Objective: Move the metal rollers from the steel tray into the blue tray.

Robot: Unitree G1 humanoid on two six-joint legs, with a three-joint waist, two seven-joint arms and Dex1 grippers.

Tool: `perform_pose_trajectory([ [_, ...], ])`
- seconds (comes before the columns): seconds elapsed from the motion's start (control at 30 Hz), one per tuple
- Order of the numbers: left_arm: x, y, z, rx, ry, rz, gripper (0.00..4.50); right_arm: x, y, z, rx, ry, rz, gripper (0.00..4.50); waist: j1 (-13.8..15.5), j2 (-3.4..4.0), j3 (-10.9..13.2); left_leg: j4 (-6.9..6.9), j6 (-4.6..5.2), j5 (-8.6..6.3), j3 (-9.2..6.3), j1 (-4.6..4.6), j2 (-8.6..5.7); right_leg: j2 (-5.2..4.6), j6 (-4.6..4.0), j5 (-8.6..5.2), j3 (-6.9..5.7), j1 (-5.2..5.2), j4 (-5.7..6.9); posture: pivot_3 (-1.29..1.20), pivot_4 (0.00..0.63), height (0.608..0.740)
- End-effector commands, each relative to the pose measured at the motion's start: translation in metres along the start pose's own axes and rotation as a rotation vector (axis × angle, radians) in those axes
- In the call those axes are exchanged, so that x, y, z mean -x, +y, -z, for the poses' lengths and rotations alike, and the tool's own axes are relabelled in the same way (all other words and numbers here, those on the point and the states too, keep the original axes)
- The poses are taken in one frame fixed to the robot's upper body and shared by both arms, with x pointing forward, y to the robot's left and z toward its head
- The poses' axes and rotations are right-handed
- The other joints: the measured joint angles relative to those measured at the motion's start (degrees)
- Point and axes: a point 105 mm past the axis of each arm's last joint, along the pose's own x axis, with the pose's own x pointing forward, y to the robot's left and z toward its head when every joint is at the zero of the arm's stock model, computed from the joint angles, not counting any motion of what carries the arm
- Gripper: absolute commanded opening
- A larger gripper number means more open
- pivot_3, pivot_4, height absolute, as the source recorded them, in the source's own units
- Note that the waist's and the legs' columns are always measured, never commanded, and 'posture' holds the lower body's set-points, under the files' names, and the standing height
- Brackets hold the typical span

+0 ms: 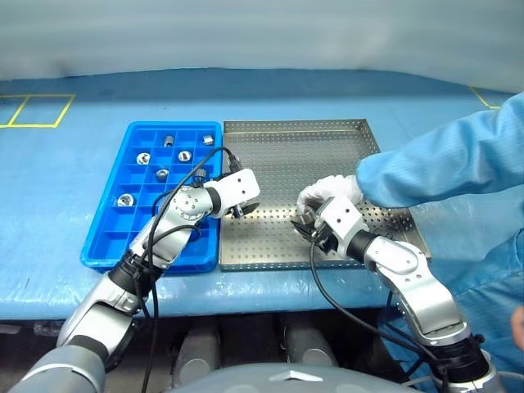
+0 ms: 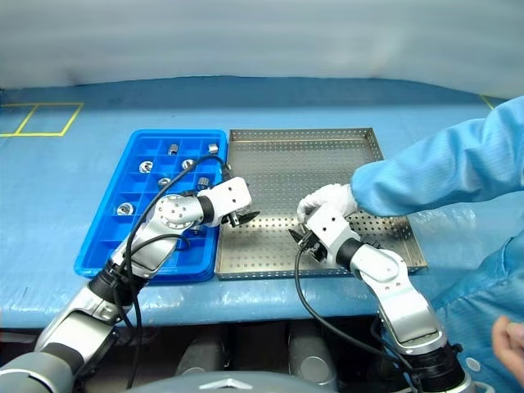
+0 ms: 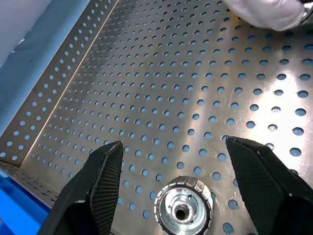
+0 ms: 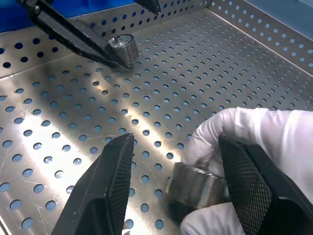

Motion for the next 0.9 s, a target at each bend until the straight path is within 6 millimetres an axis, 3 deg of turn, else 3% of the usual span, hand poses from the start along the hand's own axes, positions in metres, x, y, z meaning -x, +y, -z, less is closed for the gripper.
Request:
perform_pose_trajectory([
  [0.03, 0.000, 0.012, -0.001, -0.044, 0.048, -0.047, 4.46, 0.002, -0.002, -0.010, 0.025, -0.040, 0.015, 2.90, 0.0, 0.00, 0.0, 0.00, 0.00, 0.00, 0.00, 0.00, 0.00, 0.00, 0.00, 0.00, 0.00, 0.00, 0.00, -0.07, 0.150, 0.740],
  [0.2, -0.002, 0.014, 0.002, -0.084, 0.112, -0.027, 4.46, 0.001, -0.002, -0.011, 0.027, -0.043, 0.016, 2.90, -0.1, 0.00, 0.0, 0.01, 0.00, 0.00, 0.00, 0.00, 0.00, 0.00, 0.00, 0.00, 0.00, 0.00, -0.01, -0.07, 0.150, 0.740],
  [0.53, -0.011, 0.004, 0.006, -0.163, 0.200, 0.177, 4.46, -0.001, -0.003, -0.012, 0.029, -0.053, 0.029, 2.90, -0.2, 0.00, 0.0, 0.00, 0.00, 0.00, -0.01, -0.01, 0.00, 0.01, 0.00, 0.00, -0.01, -0.01, 0.00, -0.07, 0.150, 0.740],
  [0.9, -0.004, 0.026, 0.015, -0.320, 0.350, 0.296, 4.46, -0.003, -0.004, -0.015, 0.014, -0.086, 0.059, 2.90, -0.5, 0.00, 0.0, -0.01, 0.01, 0.00, -0.03, -0.02, 0.01, 0.04, -0.01, -0.01, -0.01, -0.02, 0.01, -0.06, 0.150, 0.740],
])
